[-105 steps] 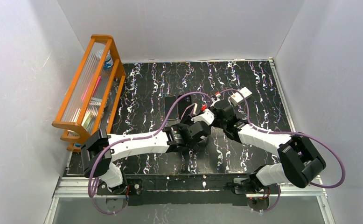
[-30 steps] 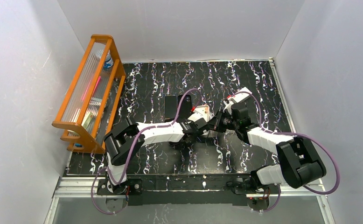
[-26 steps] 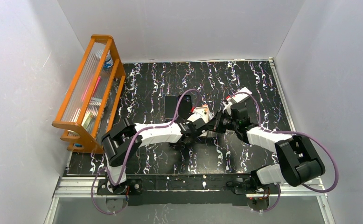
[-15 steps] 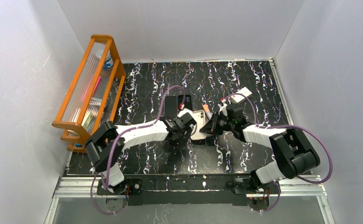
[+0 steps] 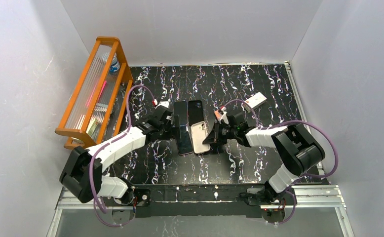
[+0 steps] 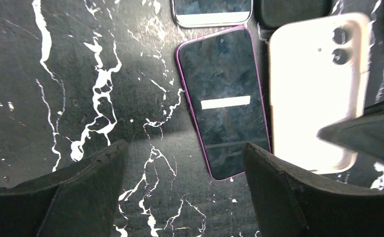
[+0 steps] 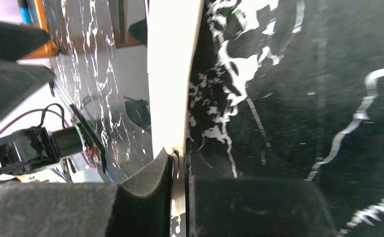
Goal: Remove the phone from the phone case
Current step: Place the phone case at the center of the board.
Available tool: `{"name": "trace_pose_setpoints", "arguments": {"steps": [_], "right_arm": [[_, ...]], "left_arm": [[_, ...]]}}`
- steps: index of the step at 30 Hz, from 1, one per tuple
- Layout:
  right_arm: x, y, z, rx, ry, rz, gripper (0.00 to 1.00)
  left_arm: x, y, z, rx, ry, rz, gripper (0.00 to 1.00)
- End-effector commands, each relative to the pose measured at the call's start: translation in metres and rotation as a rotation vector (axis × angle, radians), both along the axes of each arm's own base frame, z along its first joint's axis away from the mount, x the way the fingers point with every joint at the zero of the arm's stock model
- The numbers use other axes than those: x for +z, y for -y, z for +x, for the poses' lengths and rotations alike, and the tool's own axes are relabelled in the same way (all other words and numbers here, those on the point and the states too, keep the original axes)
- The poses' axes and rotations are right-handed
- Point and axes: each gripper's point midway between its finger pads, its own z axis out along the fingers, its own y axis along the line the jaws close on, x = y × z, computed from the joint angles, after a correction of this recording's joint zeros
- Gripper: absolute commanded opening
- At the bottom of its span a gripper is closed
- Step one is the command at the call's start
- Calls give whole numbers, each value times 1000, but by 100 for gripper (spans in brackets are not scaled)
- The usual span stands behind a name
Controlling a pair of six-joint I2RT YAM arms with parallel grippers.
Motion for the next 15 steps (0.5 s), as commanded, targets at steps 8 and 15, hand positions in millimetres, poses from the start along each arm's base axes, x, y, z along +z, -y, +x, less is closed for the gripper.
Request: {"name": "trace_pose_setpoints", "arguments": {"steps": [8,15], "right_arm": [[6,-39,-37,106,-17,46,1],[-8,-23,-12,-72,-44,-33,1]], "left_arm": [[47,-16,11,15,116,-40,84],[57,-25,12,11,144,-4,84]]}}
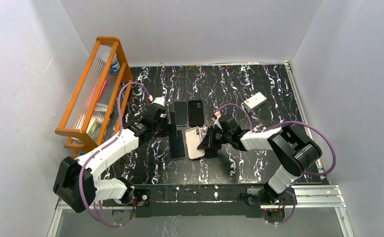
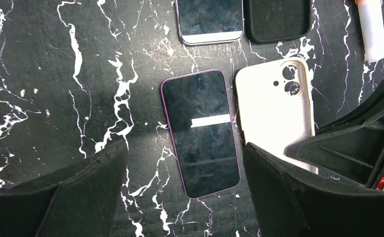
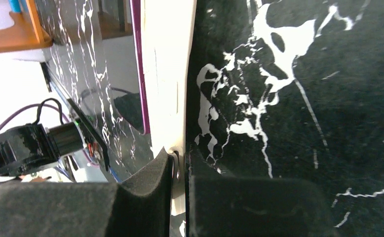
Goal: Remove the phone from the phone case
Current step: Place the phone case at the center of the board.
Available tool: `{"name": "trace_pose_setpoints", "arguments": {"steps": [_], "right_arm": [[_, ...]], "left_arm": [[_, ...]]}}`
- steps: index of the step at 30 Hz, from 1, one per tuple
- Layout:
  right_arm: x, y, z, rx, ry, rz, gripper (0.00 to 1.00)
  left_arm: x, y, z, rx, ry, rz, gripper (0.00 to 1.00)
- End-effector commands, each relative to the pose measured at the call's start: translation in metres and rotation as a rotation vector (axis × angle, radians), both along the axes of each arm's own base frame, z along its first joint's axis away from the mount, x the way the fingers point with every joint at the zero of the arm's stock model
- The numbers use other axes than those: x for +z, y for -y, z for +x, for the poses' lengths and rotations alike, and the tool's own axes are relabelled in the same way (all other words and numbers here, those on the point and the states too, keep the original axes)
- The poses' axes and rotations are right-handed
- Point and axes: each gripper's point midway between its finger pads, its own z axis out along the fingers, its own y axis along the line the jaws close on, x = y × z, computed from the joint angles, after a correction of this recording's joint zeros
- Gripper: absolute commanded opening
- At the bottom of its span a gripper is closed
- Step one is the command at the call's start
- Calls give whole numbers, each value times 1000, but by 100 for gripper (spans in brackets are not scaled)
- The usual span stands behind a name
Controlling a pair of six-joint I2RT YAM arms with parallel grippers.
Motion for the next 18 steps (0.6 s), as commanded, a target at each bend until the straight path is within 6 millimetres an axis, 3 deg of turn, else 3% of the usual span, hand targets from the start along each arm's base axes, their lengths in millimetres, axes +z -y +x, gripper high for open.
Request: {"name": "trace_pose_setpoints", "arguments": {"steps": [1,8,11,14,18], "right_arm": [[-4,7,21,-150,-17,-15,1],[-13,13,28,-234,-42,-29,9],[-14,19,31,-267,-36,-47,18],[-19,27,29,-295,-39,-82,22],[-23,34,26,-300,-40,-115,37]], "left_arm": [[19,-10,4,20,51,20,84],[5,-4,-4,21,12,-32,84],[9,-7,-4,31,31,-31,84],[16,-13,-2,54,59,-22,87],[13,-13,-2,82,55,-45,89]]}}
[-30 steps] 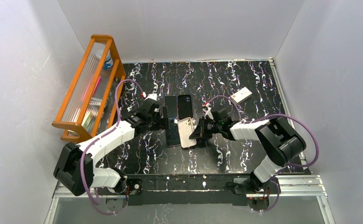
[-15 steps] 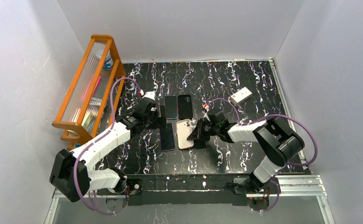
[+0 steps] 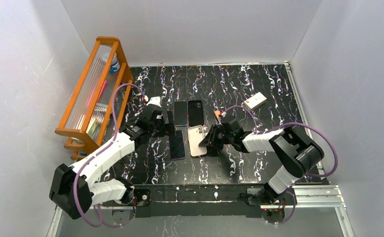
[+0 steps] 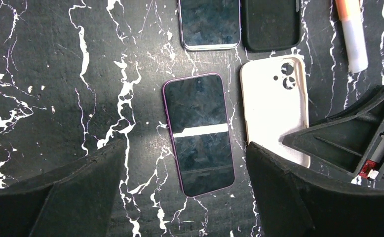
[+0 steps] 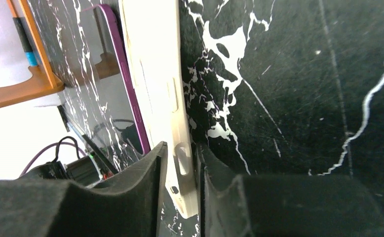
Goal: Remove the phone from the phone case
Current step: Place the phone case at the center of the board.
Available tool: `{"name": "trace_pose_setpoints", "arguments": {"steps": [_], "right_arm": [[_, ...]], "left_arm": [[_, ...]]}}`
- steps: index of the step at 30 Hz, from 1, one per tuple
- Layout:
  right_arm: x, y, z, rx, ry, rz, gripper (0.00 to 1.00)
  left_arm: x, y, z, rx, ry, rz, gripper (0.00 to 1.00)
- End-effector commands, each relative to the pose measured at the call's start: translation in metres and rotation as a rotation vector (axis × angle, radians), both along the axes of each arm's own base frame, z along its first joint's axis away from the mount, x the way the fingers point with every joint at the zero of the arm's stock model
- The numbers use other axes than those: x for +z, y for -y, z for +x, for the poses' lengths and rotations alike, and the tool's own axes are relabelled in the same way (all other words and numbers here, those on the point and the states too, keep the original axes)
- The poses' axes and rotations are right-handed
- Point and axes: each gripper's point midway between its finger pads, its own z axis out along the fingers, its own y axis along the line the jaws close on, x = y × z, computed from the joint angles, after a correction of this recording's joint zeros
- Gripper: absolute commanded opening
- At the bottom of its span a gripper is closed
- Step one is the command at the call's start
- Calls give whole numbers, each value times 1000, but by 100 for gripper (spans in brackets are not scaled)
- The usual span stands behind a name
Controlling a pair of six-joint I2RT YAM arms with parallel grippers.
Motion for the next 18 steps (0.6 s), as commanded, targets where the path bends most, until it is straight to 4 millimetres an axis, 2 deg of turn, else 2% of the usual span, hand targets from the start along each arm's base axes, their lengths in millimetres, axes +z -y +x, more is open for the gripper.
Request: {"name": "trace_pose_setpoints", "arguments": {"steps": [1,4,8,15,18], "right_arm": [[-14,23,12,-84,24,-115,40],[-14,27,11,-77,34,-144,53],[-10,32,9,-59,48,-175,74],[-8,41,0,-29,62,-249,82],[-9,52,-1,-46,79,-307,82]], "left_arm": [[-2,-4,-2,49,4,-33,89],[-17,7,-8,44,-42,-98,90],[-38,12,-15,55,-92,-134,91],[-59,19,-14,93,-126,-182,91],[-67,25,-15,88,-152,-201,91]]}}
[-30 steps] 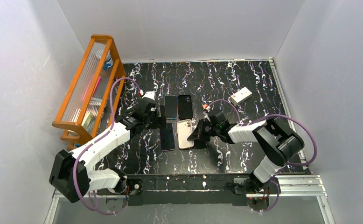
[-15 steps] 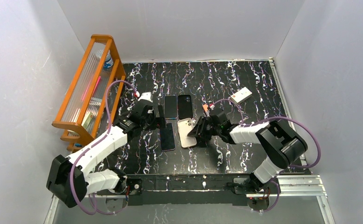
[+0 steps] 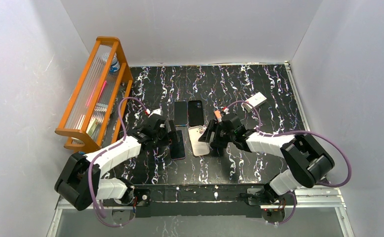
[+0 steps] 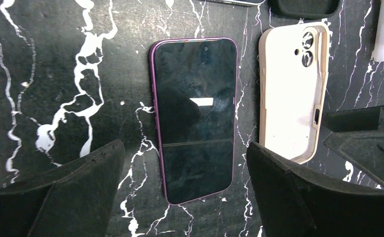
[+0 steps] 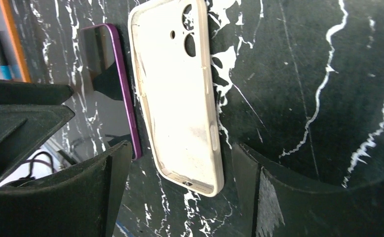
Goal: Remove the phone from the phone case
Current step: Place the phone case at the center of the board, then adjust the phone at the center of the board.
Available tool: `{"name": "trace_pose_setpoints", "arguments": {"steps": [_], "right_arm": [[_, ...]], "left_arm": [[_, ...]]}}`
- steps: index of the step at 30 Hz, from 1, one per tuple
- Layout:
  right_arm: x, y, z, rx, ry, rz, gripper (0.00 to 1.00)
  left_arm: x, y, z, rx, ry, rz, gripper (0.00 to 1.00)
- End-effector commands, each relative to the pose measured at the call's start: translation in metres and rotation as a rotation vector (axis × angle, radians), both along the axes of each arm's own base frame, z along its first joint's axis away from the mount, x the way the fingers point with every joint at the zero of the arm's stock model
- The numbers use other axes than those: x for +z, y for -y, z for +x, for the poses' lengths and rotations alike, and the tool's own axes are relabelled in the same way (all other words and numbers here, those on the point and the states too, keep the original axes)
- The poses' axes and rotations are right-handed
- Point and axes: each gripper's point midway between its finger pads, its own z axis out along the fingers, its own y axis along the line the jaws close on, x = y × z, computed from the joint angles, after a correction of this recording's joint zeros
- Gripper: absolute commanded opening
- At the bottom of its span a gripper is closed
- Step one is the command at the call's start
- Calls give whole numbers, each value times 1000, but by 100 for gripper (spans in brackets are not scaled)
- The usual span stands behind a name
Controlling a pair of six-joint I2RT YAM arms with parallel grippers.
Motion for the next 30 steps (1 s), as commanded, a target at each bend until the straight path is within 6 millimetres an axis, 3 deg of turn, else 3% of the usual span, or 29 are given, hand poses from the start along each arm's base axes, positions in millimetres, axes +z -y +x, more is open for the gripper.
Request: {"name": "trace_pose_setpoints", "arguments": {"steps": [1,9,14,19,25,30], "right_arm": [[-27,39,-15,-34,-32,-216,83],[0,60,-1,-132,90,-246,83],[21,71,6,-191,162,-252,85],[34,78,9,-224,210,-251,86],[47,91,11,-232,269,-295,93],[66,111,16,-295,337,-344,97]], "left_arm": [[-5,13,5,18,-11,-69,91],[-26,31,-1,-4,-98,-141,91],[-25,51,2,6,-123,-254,91],[-21,60,10,33,-114,-303,91],[-9,48,13,39,-71,-244,91],[-8,35,-18,1,-105,-219,93]]}}
